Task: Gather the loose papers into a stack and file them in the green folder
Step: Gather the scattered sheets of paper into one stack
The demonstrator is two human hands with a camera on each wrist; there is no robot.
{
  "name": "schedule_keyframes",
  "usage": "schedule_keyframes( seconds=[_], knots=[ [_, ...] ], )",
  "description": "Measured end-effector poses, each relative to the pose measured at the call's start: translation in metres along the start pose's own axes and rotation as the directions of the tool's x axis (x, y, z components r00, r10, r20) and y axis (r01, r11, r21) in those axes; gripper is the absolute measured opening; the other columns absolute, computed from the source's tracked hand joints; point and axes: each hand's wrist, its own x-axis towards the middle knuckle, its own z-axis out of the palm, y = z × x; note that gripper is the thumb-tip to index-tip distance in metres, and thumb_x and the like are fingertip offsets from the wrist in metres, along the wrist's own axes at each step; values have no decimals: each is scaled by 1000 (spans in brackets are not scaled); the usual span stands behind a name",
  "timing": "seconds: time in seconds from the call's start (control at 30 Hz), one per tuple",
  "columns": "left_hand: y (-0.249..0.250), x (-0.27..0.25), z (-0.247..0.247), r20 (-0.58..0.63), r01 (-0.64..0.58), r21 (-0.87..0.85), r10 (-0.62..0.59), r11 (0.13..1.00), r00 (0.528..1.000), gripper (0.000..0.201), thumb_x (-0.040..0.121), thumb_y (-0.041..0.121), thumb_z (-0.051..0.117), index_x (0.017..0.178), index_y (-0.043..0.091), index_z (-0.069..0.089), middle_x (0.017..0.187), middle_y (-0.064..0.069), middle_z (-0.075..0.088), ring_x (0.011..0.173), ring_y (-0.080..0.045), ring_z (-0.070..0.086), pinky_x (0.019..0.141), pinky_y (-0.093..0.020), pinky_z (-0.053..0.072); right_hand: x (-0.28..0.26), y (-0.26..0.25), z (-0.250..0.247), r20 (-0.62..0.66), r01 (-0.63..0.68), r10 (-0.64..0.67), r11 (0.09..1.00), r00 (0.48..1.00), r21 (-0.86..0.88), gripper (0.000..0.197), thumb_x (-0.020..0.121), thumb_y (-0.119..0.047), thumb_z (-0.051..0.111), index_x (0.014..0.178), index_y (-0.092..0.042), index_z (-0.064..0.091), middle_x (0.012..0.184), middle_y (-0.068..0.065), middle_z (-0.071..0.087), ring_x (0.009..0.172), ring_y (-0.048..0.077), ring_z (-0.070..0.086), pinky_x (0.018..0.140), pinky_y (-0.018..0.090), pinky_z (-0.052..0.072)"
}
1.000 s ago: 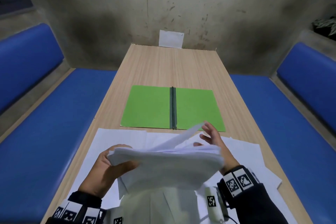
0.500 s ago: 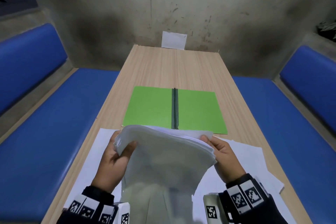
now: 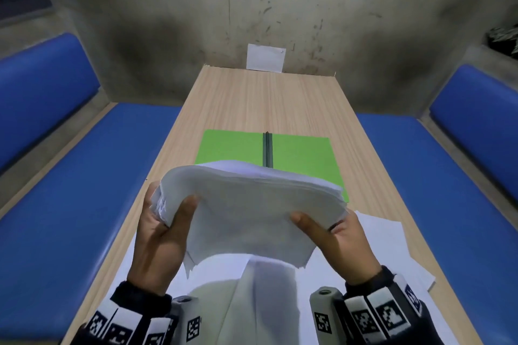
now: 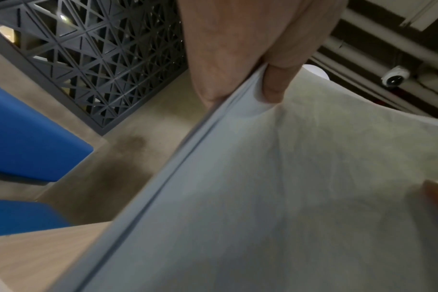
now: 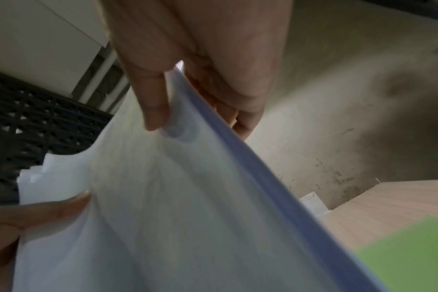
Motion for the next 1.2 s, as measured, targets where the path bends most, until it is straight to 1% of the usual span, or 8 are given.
schedule_keyframes(
  seconds=[0.33,0.4,0.57,0.7,0.83,0.97,1.07,1.2],
  knots=[
    [19,-4,7,28,-120,-77,123,990,992,20,76,17,64,94,25,62,75,22,72,70,6,66,61,-7,51,7,-8,0,-119,57,-45,993,992,101,27,79,-1,65,75,-27,72,73,-13,75,70,1,69,66,14,54],
    [12,-5,8,75,-146,-41,148,988,986,20,71,35,73,88,30,64,78,22,72,73,6,65,66,-6,50,5,0,1,-106,35,-24,994,994,103,9,72,-17,76,76,-25,73,76,-9,76,73,4,69,67,17,55],
    [-2,-6,12,96,-131,-77,138,988,986,58,55,70,68,85,21,64,79,12,77,77,-2,70,72,-10,52,6,15,3,-115,16,-9,998,993,64,53,44,-73,71,77,-32,74,82,-4,76,79,7,68,74,14,52],
    [-8,-4,20,-10,-94,-67,94,993,996,13,81,23,63,72,14,66,65,11,74,63,1,66,64,-10,51,12,21,4,-198,19,-6,998,980,62,23,73,-41,71,70,-19,71,71,-5,73,71,4,64,68,10,49],
    [-19,4,15,-71,-109,56,113,992,991,23,87,3,57,82,25,63,71,15,74,70,0,65,72,-12,49,16,33,1,-301,5,4,1000,954,29,17,80,-8,68,69,-20,66,63,-19,68,65,-9,59,64,2,44],
    [-23,8,3,-56,-80,-22,79,997,995,11,90,28,54,91,36,61,80,11,76,68,-3,66,65,-13,52,11,45,-7,-288,-27,56,994,956,104,14,68,-29,79,76,-23,68,73,-14,70,72,-1,62,64,6,48],
    [-31,5,-5,115,-120,23,117,992,986,74,56,82,52,113,34,51,93,30,68,80,8,62,71,-7,49,2,54,-7,-160,-103,126,984,979,146,36,58,-20,85,90,-14,69,79,-7,76,75,5,70,67,14,54],
    [-59,-3,-13,241,-66,188,19,980,970,95,36,85,63,111,30,48,104,34,61,97,11,58,75,-4,47,-2,71,-6,-50,-283,294,945,954,161,26,65,-3,79,89,-10,72,87,4,78,81,16,73,64,19,55]
  ],
)
